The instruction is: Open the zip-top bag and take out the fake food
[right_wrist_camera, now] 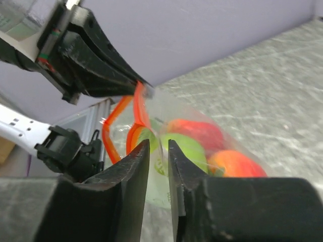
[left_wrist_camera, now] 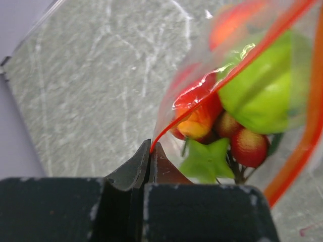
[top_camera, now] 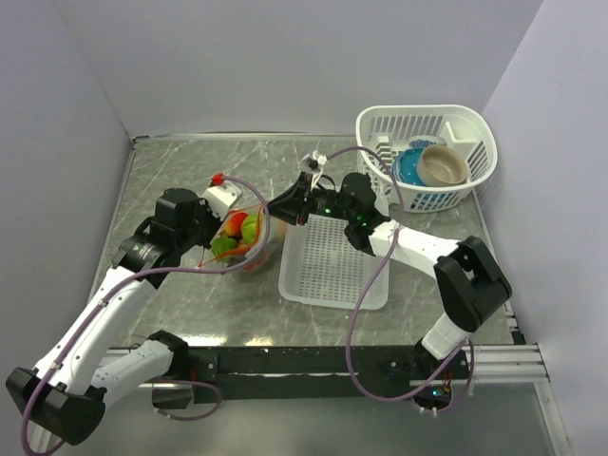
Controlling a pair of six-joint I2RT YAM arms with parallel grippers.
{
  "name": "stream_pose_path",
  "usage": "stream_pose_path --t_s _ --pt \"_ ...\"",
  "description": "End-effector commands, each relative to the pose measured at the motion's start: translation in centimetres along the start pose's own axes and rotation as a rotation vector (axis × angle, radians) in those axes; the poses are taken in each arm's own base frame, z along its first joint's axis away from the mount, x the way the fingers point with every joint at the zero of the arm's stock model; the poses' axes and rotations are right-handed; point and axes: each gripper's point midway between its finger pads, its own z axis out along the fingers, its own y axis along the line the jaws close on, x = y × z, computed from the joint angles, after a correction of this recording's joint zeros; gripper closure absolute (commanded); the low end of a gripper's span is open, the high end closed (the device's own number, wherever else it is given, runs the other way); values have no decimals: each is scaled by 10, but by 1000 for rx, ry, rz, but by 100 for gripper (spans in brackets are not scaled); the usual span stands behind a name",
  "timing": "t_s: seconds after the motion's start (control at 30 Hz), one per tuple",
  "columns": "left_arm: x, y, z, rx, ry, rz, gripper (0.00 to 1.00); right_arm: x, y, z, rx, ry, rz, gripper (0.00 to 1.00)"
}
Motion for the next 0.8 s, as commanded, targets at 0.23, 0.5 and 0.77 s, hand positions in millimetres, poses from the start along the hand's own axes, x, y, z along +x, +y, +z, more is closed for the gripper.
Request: stream_pose_path --t_s 0.23,0.5,0.77 --pt "-45 63 -47 -273 -102 -46 99 -49 18 -23 205 22 -43 60" --pt "-12 25 -37 -102 25 -156 99 -5 110 19 -20 7 -34 65" --pt "25 -10 -23 36 127 -177 99 51 139 63 -99 24 56 69"
